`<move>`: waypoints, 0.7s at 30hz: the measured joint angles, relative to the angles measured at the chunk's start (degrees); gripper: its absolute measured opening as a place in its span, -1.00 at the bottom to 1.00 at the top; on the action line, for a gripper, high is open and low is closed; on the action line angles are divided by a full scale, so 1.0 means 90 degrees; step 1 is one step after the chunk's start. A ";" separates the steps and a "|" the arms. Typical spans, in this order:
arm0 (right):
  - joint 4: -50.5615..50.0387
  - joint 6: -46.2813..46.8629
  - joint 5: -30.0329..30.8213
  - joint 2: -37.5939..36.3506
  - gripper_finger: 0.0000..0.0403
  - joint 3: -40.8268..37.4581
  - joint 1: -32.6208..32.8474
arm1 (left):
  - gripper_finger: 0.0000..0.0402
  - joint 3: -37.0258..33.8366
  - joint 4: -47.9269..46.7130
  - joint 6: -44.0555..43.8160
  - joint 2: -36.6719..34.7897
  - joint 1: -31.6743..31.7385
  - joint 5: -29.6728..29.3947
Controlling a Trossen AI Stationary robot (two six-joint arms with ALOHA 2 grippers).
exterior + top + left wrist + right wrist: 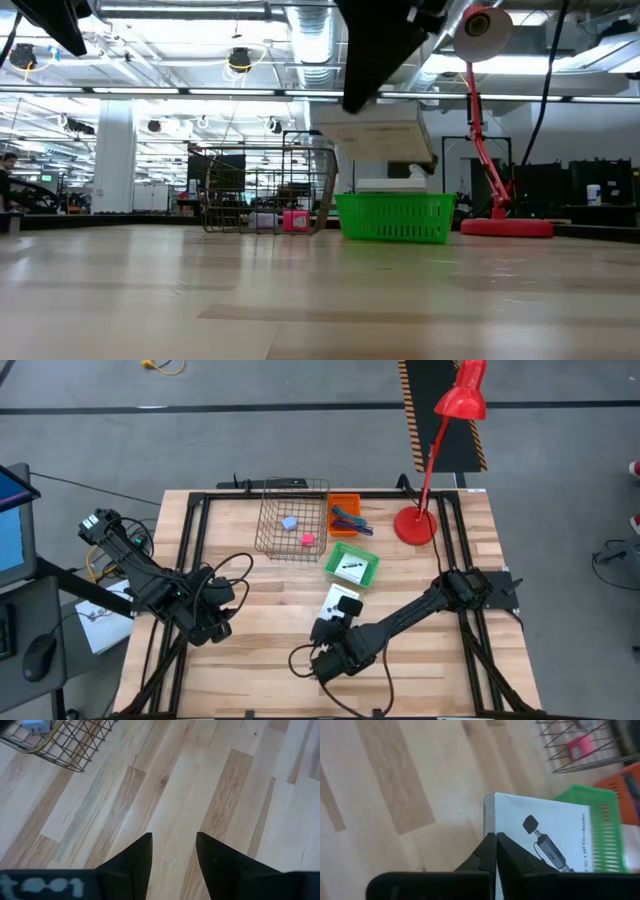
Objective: Pick and place items into bin
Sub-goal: Put the card reader box into the green basket
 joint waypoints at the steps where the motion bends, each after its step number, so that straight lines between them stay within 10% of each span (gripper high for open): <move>1: -0.0123 -0.0020 0.0057 0.0004 -1.00 0.0087 0.0002 | -0.29 0.0000 0.0000 0.0000 0.0000 0.0000 0.0000; 21: -0.1329 -0.1922 -0.0863 0.0005 -1.00 0.1471 -0.1161 | -0.29 0.0000 0.0007 -0.0032 0.0000 0.0000 -0.0053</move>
